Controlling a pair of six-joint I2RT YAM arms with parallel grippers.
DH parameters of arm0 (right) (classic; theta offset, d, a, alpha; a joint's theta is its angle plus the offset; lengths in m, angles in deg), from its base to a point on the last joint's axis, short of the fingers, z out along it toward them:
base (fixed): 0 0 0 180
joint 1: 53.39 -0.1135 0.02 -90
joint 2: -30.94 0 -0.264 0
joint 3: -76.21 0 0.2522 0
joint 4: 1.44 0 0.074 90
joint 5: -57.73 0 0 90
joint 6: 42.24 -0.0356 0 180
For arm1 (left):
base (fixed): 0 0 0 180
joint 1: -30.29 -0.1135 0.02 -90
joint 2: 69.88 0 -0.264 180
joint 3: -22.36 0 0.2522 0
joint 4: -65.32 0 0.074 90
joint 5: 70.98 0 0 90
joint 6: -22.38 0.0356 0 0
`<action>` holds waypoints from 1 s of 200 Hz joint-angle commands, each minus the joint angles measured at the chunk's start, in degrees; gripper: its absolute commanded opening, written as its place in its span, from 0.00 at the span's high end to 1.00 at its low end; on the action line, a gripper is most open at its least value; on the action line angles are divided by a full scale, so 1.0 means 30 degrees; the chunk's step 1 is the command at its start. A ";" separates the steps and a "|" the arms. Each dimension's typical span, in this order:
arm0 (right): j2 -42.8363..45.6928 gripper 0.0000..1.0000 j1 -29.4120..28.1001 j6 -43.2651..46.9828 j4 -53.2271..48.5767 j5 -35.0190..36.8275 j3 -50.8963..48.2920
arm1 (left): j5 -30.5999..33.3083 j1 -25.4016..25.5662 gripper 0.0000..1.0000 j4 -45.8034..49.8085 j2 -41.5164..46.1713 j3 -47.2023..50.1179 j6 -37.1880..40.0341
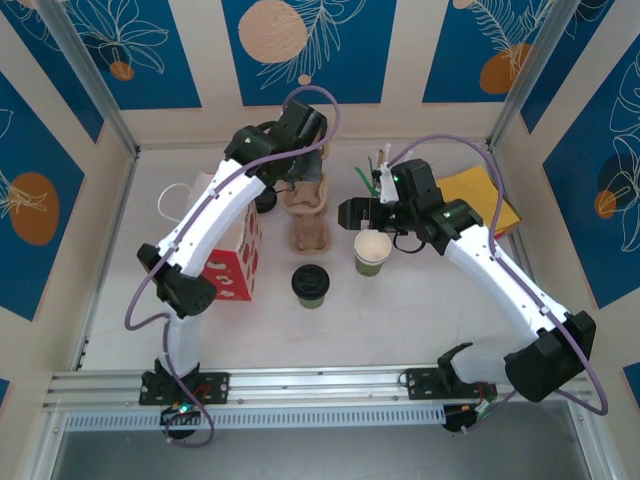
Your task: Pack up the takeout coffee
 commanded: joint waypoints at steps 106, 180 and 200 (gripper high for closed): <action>-0.0704 0.01 -0.2661 -0.1134 -0.0304 0.2232 0.1802 | 0.1223 -0.2575 0.68 -0.2274 0.2292 -0.0696 0.3188; -0.1135 0.01 -0.4193 -0.1399 -0.0676 0.3403 0.2597 | 0.2697 -0.4528 0.68 -0.2780 0.3852 0.0797 0.4011; -0.1100 0.01 -0.4342 -0.1394 -0.0682 0.3455 0.2548 | 0.3144 -0.4866 0.68 -0.3010 0.4816 0.2089 0.4303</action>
